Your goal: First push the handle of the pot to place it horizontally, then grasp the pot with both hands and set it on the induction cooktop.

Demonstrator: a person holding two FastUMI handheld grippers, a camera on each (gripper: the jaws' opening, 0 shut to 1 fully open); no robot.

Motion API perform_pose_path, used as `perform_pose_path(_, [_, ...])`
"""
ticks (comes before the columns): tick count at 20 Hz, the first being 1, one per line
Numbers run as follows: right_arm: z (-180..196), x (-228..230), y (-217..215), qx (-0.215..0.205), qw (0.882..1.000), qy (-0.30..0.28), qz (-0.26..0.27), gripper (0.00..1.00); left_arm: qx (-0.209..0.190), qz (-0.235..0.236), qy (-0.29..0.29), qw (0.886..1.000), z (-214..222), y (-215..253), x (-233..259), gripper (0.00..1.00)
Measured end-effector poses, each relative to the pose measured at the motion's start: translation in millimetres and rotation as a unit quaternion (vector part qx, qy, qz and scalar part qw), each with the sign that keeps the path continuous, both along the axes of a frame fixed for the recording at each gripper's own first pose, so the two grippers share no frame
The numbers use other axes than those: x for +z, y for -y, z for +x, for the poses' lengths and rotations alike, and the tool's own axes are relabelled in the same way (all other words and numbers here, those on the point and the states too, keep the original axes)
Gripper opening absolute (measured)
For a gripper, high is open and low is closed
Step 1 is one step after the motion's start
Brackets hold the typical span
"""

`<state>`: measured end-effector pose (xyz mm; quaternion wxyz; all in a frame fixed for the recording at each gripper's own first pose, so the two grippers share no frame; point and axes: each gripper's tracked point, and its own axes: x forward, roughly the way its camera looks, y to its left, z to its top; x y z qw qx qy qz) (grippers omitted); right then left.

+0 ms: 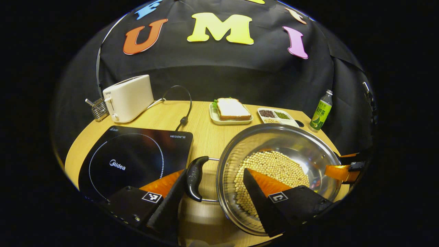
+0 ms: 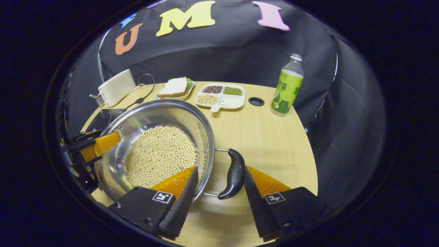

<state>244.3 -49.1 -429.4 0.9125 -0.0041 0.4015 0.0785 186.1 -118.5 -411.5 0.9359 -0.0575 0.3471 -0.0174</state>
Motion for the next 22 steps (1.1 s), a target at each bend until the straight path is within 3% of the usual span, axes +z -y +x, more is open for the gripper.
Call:
perform_pose_path(2, [0.0, -1.4, -0.5, 0.001, 1.000, -0.005, 0.002, 0.82, -0.003, 0.011, -0.007, 1.000, 0.5, -0.3, -0.1, 0.97])
perform_pose_path(3, [0.2, -1.5, -1.3, -0.003, 1.000, -0.009, 0.003, 0.84, -0.004, 0.022, -0.015, 1.000, 0.7, -2.9, -2.2, 0.85])
perform_pose_path(4, [-0.8, -1.0, -0.6, -0.010, 1.000, -0.015, 0.003, 0.82, -0.003, 0.033, -0.025, 0.999, 1.4, -6.6, -4.4, 0.94])
perform_pose_path(6, [0.9, -0.3, 0.8, -0.020, 1.000, -0.023, -0.001, 0.77, 0.009, 0.041, -0.037, 0.998, 2.2, -9.9, -8.4, 0.82])
perform_pose_path(8, [0.8, -1.8, 2.0, -0.031, 0.999, -0.035, -0.006, 0.76, 0.013, 0.040, -0.050, 0.998, 1.8, -7.8, -10.5, 0.76])
perform_pose_path(11, [2.1, -1.4, 3.5, -0.049, 0.998, -0.047, -0.008, 0.65, 0.012, 0.054, -0.077, 0.995, -1.7, -9.3, -15.9, 0.76])
perform_pose_path(14, [3.6, -1.8, 3.2, -0.050, 0.997, -0.052, -0.007, 0.60, 0.027, 0.037, -0.092, 0.995, -2.9, -8.0, -15.3, 0.77])
perform_pose_path(15, [2.9, 0.5, 3.5, -0.051, 0.997, -0.050, -0.008, 0.58, 0.031, 0.029, -0.095, 0.995, -3.6, -8.4, -13.7, 0.67])
perform_pose_path(22, [2.9, 2.0, 1.9, -0.058, 0.997, -0.049, 0.001, 0.52, 0.031, 0.012, -0.096, 0.995, -3.3, -7.2, -11.8, 0.56])
